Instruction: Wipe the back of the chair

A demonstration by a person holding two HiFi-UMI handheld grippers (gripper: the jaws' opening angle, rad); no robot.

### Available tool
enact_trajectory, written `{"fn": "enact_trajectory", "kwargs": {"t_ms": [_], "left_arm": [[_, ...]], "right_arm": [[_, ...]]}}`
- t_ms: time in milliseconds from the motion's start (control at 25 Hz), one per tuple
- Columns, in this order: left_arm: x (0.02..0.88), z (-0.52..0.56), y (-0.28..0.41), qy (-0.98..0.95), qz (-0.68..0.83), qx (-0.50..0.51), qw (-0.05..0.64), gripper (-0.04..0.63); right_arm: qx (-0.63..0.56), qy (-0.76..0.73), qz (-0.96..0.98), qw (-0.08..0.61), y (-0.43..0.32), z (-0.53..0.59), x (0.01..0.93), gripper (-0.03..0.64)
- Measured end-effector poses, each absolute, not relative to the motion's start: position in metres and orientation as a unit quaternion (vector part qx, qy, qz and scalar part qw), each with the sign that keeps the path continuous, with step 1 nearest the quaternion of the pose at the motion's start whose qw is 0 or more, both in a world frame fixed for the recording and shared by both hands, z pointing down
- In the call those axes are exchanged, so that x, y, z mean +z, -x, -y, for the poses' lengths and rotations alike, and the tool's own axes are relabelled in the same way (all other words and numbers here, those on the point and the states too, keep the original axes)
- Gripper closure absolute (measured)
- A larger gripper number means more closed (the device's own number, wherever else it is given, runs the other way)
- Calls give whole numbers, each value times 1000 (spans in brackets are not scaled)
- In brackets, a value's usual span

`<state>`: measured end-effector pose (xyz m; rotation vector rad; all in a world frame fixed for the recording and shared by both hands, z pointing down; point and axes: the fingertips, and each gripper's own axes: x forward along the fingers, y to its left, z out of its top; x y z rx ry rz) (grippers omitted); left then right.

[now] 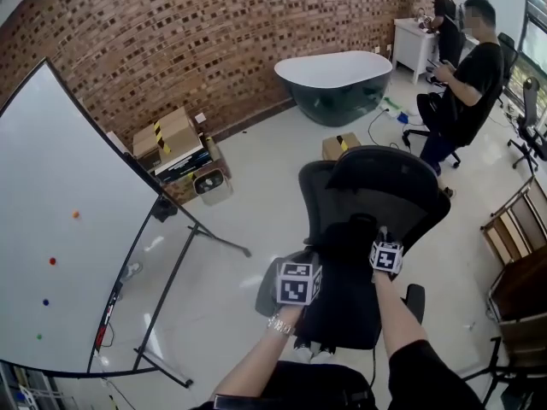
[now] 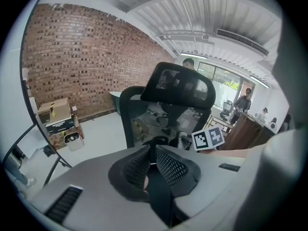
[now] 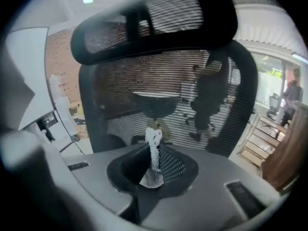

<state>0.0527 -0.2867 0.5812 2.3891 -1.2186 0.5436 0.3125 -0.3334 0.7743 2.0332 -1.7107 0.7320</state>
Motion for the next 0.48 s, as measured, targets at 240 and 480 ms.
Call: {"fn": "enact_trajectory", "kwargs": {"t_ms": [240, 480], "left_arm": [[573, 289, -34, -846, 456, 193, 199, 555], [571, 288, -1, -831, 484, 195, 192, 555]], "right_arm": [[263, -608, 723, 194, -126, 402, 772, 572], [256, -600, 713, 257, -117, 416, 805, 572]]}}
